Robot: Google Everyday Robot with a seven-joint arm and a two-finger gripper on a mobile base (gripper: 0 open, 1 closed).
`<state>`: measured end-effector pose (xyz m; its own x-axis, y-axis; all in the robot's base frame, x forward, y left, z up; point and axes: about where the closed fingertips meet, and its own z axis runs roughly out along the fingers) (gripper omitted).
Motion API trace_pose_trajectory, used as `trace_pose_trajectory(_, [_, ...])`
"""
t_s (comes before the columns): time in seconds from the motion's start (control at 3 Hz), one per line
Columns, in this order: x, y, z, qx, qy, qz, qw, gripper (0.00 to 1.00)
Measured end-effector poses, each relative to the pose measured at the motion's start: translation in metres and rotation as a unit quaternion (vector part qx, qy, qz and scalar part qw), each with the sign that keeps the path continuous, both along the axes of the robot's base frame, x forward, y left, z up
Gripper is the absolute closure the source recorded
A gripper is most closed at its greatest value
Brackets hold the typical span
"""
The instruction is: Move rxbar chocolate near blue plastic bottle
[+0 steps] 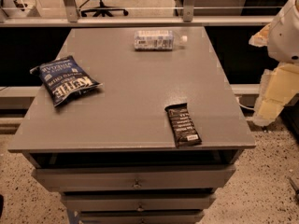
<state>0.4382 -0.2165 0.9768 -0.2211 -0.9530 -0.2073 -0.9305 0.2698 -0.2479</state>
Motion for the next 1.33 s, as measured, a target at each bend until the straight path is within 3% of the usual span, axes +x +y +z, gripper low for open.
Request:
trace_pose_trajectory(0.33, [0.001, 0.001, -0.001, 0.001, -0.004, -0.004, 1.0, 0.0])
trace_pose_trajectory(0.67, [0.013, 0.01, -0.02, 0.012, -0.003, -0.034, 0.9993, 0.0])
trace_pose_trajectory(1.0, [0.034, 0.024, -0.052, 0.031, 0.001, -0.086, 0.9958, 0.0])
trace_pose_trajectory(1.33, [0.051, 0.037, -0.076, 0.058, 0.016, -0.149, 0.987, 0.0])
